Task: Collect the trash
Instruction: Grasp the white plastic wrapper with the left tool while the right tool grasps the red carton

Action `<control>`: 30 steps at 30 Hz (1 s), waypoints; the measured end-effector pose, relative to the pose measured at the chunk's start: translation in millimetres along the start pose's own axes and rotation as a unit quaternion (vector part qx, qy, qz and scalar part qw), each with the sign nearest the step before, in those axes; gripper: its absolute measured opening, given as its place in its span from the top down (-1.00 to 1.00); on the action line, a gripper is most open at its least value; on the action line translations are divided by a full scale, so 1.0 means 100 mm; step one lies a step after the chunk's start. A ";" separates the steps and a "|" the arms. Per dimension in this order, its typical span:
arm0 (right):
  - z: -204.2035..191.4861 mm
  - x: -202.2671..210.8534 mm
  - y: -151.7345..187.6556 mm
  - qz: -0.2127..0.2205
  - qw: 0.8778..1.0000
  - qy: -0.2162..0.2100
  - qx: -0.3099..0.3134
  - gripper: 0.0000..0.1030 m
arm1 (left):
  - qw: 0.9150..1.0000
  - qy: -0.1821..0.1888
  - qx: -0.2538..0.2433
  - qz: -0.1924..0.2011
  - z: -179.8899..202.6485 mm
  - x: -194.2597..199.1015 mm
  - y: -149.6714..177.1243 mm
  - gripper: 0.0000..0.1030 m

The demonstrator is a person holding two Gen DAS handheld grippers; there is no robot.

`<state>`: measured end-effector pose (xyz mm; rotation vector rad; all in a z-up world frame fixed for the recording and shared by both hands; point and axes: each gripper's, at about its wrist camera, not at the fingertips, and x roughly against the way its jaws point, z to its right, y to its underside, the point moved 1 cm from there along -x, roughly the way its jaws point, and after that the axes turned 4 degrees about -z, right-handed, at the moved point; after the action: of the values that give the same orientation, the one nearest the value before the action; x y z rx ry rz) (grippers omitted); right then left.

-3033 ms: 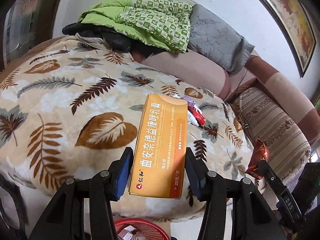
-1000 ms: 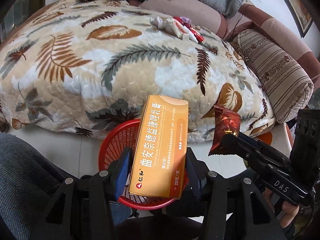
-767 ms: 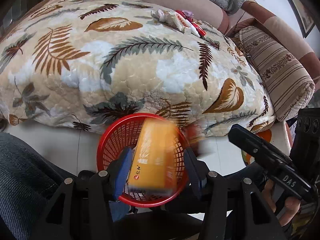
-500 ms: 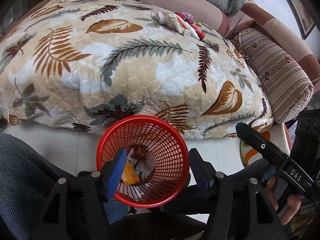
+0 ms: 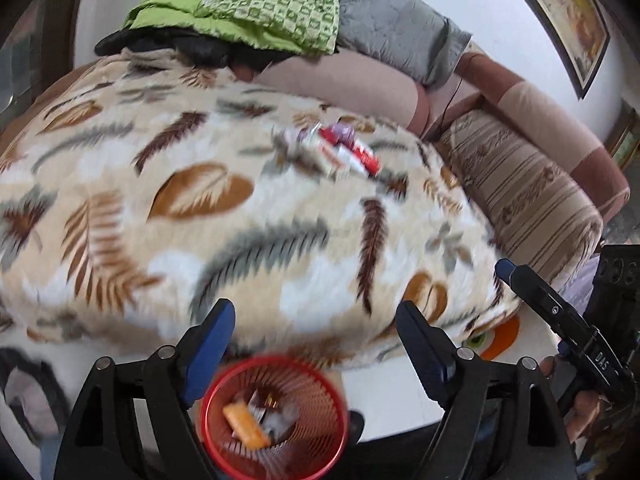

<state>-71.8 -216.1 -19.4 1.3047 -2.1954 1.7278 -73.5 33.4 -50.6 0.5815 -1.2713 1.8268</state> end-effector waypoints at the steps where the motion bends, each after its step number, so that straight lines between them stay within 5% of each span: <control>1: 0.05 -0.04 -0.10 0.002 1.000 0.006 0.000 -0.35 | 1.000 0.002 0.004 0.000 0.00 -0.06 -0.17 -0.69; 13: 1.09 -0.87 -1.28 0.023 0.996 0.037 -0.075 -0.35 | 0.991 0.014 0.127 -0.024 -0.10 -1.03 -1.29 -0.69; 23: 2.28 -1.77 -1.29 -0.016 0.984 0.038 -0.174 -0.40 | 0.989 0.027 0.135 -0.048 -0.03 -2.18 -1.87 -0.69; 30: 2.79 -2.39 -1.30 -0.054 0.976 0.053 -0.202 -0.40 | 0.990 -0.007 0.125 -0.064 -0.03 -2.69 -2.02 -0.63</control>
<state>284.8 -310.7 -145.5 1.1742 -2.2111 1.1978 244.1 -28.7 -143.3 0.7936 -0.9956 1.8889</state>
